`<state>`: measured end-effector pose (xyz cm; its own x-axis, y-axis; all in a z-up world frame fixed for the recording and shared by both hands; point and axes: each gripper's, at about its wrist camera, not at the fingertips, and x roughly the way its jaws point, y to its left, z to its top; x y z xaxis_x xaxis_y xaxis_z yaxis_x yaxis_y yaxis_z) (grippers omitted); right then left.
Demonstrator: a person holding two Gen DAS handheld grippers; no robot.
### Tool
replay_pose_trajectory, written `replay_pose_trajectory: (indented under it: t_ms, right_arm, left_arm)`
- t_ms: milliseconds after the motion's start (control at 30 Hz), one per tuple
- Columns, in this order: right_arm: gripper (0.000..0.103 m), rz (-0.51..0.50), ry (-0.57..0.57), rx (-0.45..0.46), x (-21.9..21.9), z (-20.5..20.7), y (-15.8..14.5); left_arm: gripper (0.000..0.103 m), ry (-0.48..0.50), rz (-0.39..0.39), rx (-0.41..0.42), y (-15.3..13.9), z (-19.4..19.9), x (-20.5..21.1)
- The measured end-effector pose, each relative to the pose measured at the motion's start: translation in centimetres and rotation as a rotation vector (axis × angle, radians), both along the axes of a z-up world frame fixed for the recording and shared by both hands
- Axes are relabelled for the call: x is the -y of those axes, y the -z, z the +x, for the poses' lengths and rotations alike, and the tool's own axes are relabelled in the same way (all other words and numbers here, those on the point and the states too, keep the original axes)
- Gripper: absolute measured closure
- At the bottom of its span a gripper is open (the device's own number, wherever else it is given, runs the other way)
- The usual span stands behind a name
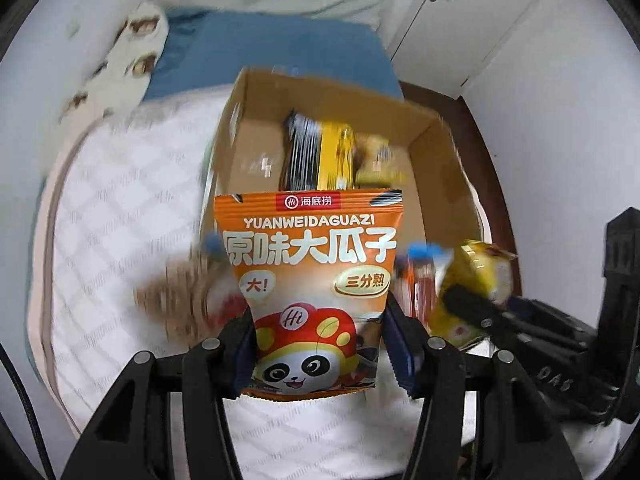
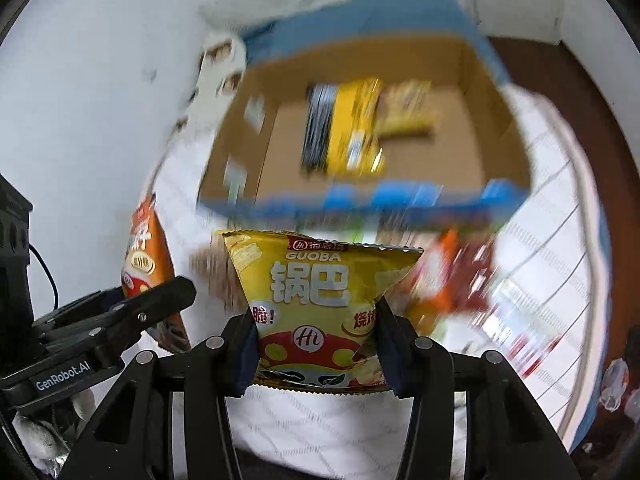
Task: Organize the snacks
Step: 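Carry both bags into the cardboard box and open both tools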
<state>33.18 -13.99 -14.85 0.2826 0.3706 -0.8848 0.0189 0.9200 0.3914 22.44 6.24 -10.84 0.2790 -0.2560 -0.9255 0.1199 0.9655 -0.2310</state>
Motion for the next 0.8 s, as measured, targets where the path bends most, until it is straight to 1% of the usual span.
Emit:
replay_pose_trajectory:
  t_ms: [100,167,233,267,367,467,567,600,800]
  right_arm:
    - [0.051,-0.051,0.042,0.035,2.2,4.1,-0.9]
    - [0.051,-0.095,0.058,0.042,3.4,7.0,-0.9]
    - [0.051,-0.148,0.069,0.038,4.8,10.0,-0.7]
    - [0.051,-0.169,0.072,0.03,5.0,11.4,-0.2]
    - [0.051,-0.22,0.077,0.002,6.0,15.0,1.2]
    - [0.051,-0.257,0.082,-0.028,6.6,18.1,3.3]
    - [0.051,-0.289,0.083,-0.054,6.9,20.9,5.3]
    - [0.051,-0.297,0.085,-0.06,6.4,21.5,6.3]
    - [0.051,-0.33,0.095,-0.108,6.8,24.4,9.1]
  left_arm:
    - [0.05,0.008,0.041,0.014,-0.2,4.7,0.7]
    - [0.05,0.01,0.067,0.009,0.2,7.5,0.9]
    - [0.05,0.009,0.092,-0.009,1.1,10.5,0.8]
    - [0.05,0.013,0.101,-0.032,1.9,12.2,0.9]
    - [0.05,0.014,0.13,-0.084,4.2,15.9,1.5]
    - [0.05,0.013,0.159,-0.125,6.9,18.4,1.5]
    - [0.05,0.005,0.183,-0.156,8.9,20.9,1.4]
    - [0.05,0.003,0.191,-0.167,9.7,21.7,1.3]
    - [0.05,-0.015,0.216,-0.212,12.4,24.4,1.1]
